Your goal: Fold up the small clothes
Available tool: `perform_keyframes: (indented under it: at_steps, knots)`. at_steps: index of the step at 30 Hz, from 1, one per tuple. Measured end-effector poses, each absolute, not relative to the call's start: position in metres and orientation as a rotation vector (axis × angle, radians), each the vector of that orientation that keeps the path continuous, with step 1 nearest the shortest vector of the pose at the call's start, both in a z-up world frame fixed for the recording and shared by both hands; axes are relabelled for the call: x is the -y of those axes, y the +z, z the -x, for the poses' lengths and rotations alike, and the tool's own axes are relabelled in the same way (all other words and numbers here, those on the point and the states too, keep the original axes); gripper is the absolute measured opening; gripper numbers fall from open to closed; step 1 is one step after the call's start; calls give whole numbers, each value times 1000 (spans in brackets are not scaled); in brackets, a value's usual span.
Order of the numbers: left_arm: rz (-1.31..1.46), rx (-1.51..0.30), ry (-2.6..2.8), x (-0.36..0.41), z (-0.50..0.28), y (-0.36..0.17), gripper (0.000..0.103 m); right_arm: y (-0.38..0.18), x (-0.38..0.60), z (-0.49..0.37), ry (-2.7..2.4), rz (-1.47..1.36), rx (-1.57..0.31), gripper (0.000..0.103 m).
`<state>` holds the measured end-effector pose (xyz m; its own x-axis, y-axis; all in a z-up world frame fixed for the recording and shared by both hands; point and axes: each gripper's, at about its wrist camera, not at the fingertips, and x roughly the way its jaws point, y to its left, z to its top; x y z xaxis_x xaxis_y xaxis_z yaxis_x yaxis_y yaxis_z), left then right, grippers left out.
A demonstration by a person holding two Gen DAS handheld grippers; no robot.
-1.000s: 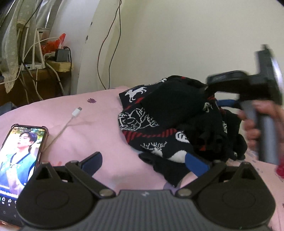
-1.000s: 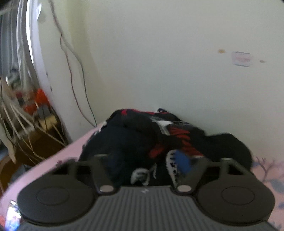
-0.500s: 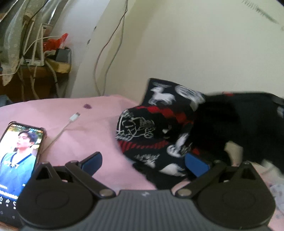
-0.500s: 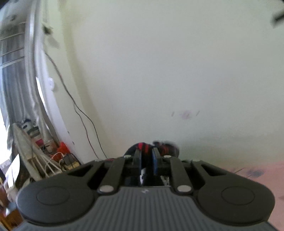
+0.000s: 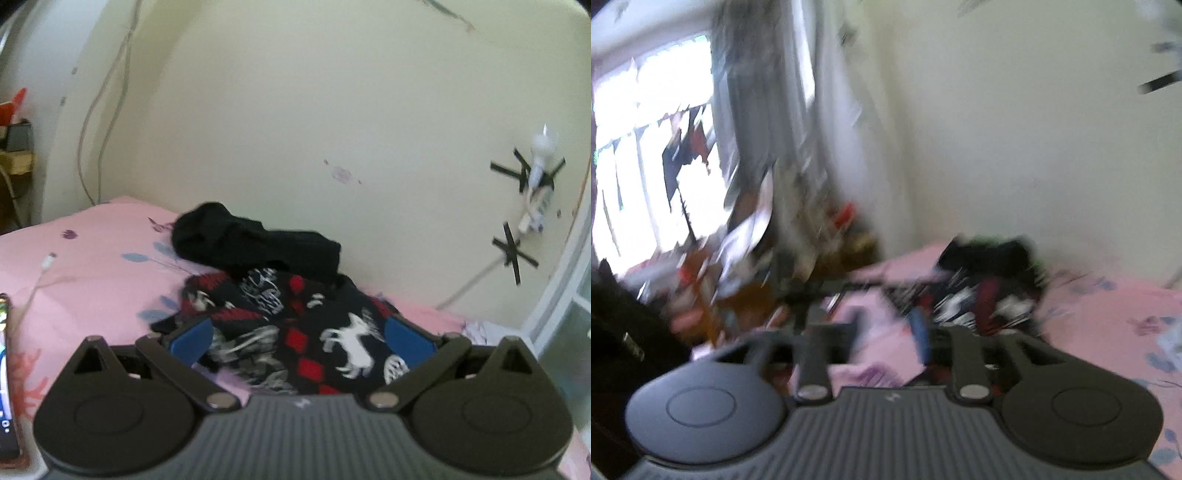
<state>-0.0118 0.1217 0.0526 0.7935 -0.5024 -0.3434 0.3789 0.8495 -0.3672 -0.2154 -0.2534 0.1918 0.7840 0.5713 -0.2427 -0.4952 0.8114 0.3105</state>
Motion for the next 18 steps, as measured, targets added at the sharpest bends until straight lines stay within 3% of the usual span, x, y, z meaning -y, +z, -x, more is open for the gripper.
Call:
perform_keyframes:
  at_steps: [3,8,10,12,14,18]
  knots:
    - [248,-504,-429,-108,2,48,103,178,291,213,414,-360,-274,55]
    - [374,-662,-368,-114,-33,29,100,141,291,157,234,-306,-391,57]
    - [438,-728,-344,-117,-52,18,79,119,285,121,183,-265,-465,57]
    - [483,-805,-334,-115,-63,9,1,88,287,85,128,-300,-537,57]
    - [540,-812,-350,-120,-64,9,2,58,291,53,69,-370,-626,57]
    - [442,-583,-396,-142,-4,63,2,33,282,24,97,-463,-651,57]
